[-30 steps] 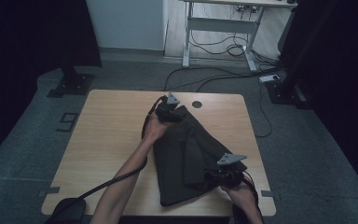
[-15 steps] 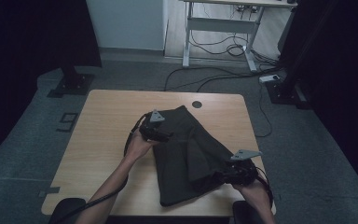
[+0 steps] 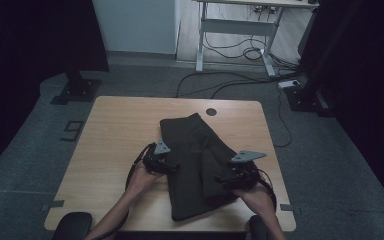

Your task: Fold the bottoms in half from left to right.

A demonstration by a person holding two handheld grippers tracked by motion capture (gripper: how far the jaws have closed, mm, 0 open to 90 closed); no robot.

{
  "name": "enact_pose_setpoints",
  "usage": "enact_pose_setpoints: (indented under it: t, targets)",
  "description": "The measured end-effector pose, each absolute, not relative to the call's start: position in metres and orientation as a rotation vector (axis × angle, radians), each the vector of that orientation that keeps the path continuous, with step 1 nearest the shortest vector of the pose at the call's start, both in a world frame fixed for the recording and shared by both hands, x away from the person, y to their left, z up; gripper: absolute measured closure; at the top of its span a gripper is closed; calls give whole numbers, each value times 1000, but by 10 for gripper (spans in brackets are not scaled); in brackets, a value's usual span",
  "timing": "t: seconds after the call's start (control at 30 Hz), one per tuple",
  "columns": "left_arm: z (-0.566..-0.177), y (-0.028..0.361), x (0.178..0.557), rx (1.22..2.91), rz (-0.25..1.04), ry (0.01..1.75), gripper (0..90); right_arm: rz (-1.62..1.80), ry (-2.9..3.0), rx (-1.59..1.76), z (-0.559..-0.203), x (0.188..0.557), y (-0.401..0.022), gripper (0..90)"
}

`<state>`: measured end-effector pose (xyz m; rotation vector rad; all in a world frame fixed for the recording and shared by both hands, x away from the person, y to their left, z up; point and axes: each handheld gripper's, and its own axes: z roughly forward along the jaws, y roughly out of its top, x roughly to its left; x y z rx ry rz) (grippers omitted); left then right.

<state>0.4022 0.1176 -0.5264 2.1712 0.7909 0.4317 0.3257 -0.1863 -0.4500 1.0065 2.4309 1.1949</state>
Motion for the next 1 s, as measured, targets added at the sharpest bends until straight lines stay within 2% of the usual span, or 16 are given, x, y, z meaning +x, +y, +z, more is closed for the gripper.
enact_pose_setpoints:
  t: [0.17,0.33,0.37,0.4,0.43,0.47,0.53,0.57,0.67,0.87,1.0]
  targets:
    - [-537,113,401,2215,458,786,147,1110,2486,1009,-471,336,-151,144]
    - [-543,112,401,2219,459,791,148,973,2515,1004,-491,340,-135,161]
    - [-544,113,401,2212,453,794,148,943,2514,1002,-494,340,-133,192]
    - [-545,114,402,2209,450,796,148,904,2514,994,-498,340,-132,275]
    - [-545,114,402,2204,443,801,148,884,2519,993,-499,340,-131,380]
    - [-545,115,402,2203,440,802,148,840,2545,986,-502,339,-130,578]
    - [-545,114,402,2205,443,801,148,797,2564,951,-504,337,-130,776]
    - [-545,114,402,2205,445,801,148,806,2566,954,-504,336,-131,828]
    - [-546,114,402,2206,443,803,149,851,2525,960,-494,333,-139,872]
    - [-546,115,402,2206,441,807,150,920,2391,1012,-459,335,-172,871]
    - [-546,115,401,2204,440,810,150,914,2311,1108,-453,345,-204,866]
